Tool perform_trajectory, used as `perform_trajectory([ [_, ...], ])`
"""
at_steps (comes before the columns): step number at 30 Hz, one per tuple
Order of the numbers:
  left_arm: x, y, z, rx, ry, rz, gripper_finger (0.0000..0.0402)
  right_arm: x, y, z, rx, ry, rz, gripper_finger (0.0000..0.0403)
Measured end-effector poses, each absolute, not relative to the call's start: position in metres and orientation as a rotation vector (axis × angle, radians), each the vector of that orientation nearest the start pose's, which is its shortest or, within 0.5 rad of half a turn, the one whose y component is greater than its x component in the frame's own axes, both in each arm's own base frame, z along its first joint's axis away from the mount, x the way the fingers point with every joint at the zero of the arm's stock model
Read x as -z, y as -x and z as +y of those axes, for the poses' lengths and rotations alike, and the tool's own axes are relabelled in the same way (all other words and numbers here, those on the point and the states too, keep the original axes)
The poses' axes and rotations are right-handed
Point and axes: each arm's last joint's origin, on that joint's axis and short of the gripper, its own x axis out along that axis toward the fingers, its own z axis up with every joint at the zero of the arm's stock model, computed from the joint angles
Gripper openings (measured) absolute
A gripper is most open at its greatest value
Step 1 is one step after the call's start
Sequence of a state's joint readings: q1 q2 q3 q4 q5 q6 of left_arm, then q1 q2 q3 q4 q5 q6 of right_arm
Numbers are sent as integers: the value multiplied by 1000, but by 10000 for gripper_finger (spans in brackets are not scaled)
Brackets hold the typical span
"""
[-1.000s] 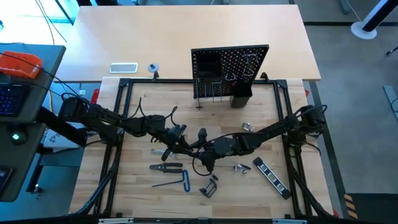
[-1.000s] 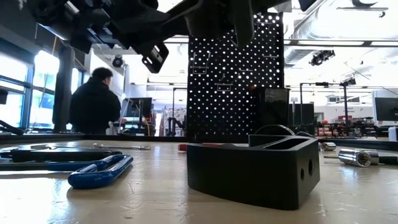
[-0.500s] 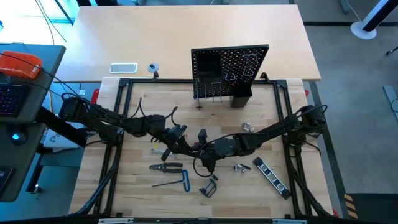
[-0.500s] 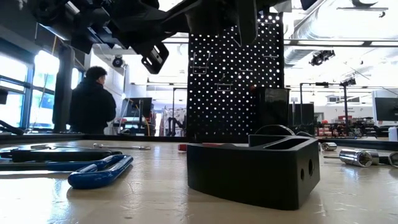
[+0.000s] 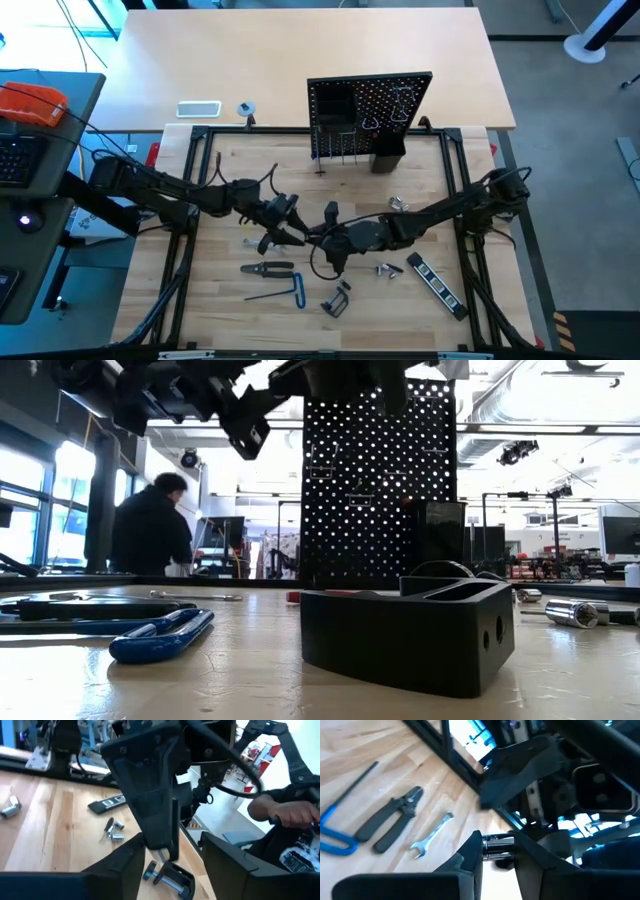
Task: Hang tools onto peg board
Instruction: Put the silver socket into the top black bin on the peg board
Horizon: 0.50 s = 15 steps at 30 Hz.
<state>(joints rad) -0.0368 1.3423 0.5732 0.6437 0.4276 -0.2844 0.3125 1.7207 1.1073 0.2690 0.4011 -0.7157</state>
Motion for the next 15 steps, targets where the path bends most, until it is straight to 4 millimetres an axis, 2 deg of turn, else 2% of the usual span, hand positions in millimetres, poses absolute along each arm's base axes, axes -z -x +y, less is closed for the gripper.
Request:
perform_trajectory([
  [5,-236,-260,-17,444,262,170,200,-259,-355,108,-7,833,339,73],
  [10,-246,-242,-11,376,199,206,203,-291,-339,101,59,817,278,73],
  [15,-246,-226,-7,239,130,301,204,-329,-320,86,134,781,172,73],
])
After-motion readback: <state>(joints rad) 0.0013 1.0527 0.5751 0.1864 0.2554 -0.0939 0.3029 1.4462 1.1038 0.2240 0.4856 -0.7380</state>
